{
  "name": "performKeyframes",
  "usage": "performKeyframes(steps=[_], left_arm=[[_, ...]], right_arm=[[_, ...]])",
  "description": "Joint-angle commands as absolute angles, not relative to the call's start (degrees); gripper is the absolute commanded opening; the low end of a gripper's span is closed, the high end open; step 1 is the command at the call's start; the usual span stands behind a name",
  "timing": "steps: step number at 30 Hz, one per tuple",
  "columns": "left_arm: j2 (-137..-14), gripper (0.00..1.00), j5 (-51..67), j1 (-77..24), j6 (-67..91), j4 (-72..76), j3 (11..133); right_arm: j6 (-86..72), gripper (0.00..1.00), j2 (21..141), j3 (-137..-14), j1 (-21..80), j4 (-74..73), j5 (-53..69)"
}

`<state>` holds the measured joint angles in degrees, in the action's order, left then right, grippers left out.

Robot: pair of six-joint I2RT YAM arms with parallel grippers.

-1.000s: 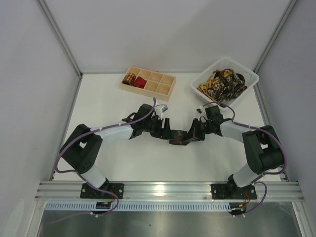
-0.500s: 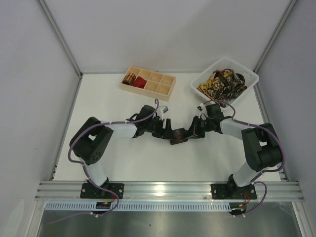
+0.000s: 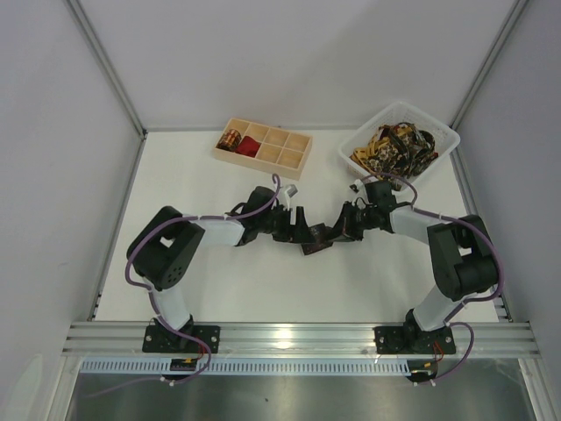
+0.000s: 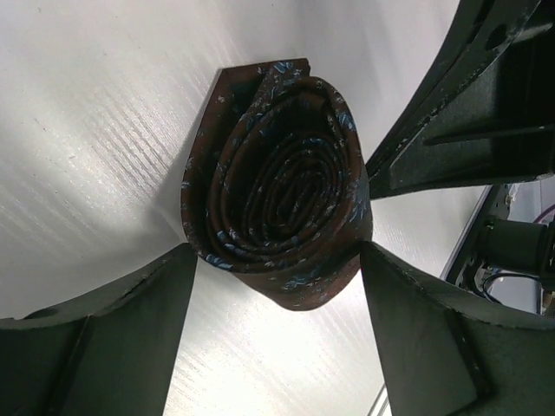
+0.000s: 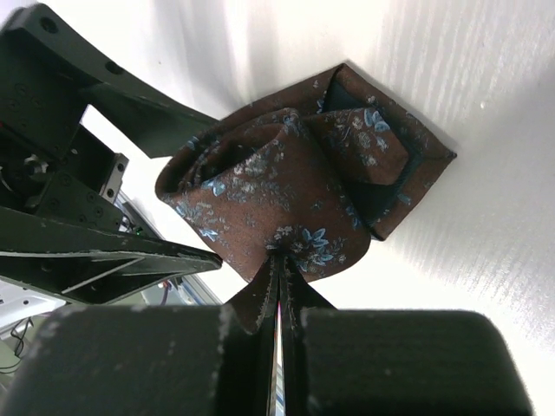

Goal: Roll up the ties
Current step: Roll the tie

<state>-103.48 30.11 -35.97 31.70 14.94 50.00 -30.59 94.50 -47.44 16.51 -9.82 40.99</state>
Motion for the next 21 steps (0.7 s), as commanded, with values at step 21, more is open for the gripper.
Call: performKeyframes(steps=[21], left_arm=[[-95.4, 0.87, 23.3, -37.1, 46.7, 25.0, 41.8]], right_arm=[[-30.8, 0.01, 97.4, -53.0, 17.2, -9.9, 41.4]])
